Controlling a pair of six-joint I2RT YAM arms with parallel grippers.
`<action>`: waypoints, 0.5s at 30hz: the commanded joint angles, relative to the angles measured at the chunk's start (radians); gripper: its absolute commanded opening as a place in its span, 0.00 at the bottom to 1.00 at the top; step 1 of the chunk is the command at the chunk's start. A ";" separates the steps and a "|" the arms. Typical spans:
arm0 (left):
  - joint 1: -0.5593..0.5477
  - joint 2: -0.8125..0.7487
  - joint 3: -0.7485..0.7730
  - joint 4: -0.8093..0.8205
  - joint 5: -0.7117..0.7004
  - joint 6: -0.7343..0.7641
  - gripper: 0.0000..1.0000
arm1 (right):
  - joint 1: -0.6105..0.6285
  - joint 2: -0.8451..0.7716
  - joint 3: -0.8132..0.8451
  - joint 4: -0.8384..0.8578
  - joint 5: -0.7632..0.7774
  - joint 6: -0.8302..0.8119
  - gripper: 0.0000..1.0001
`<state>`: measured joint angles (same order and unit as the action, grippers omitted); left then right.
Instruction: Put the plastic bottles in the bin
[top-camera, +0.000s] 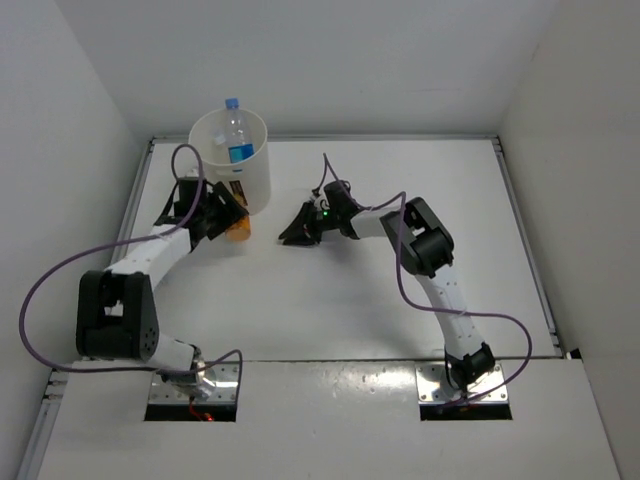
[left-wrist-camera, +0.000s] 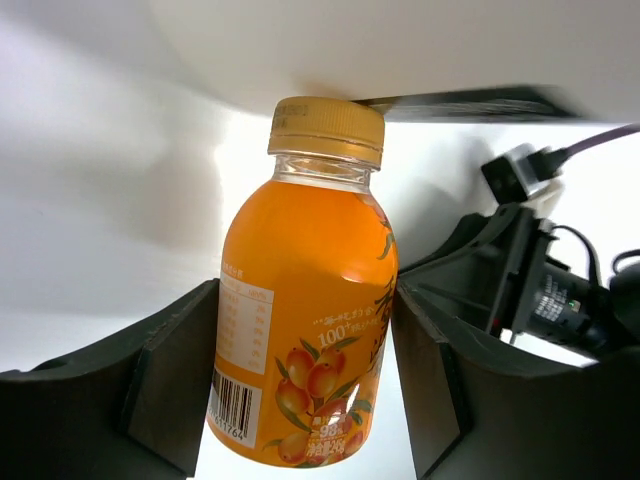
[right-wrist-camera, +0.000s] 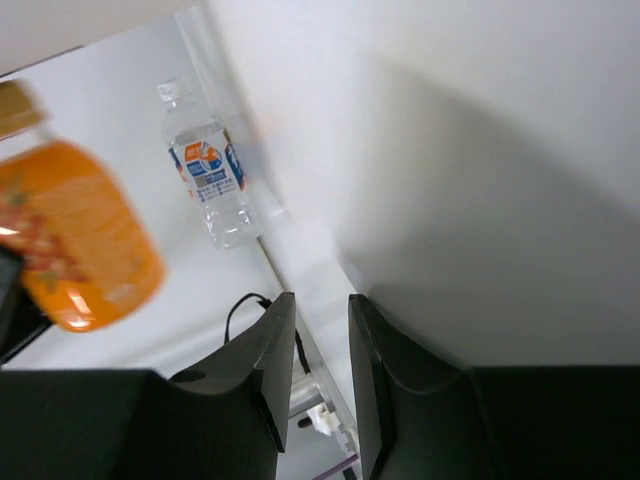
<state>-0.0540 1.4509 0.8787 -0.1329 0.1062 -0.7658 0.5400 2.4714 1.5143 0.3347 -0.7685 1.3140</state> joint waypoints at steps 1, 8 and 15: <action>-0.016 -0.113 0.045 -0.045 -0.101 0.146 0.00 | -0.037 -0.034 -0.063 -0.127 0.012 0.010 0.29; -0.095 -0.136 0.130 -0.143 -0.092 0.302 0.00 | -0.064 -0.055 -0.098 -0.198 0.031 -0.024 0.29; -0.208 -0.118 0.250 -0.200 -0.233 0.355 0.00 | -0.074 -0.075 -0.129 -0.227 0.021 -0.053 0.29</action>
<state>-0.2298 1.3312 1.0534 -0.3145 -0.0349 -0.4721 0.4759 2.4023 1.4357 0.2432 -0.7658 1.2530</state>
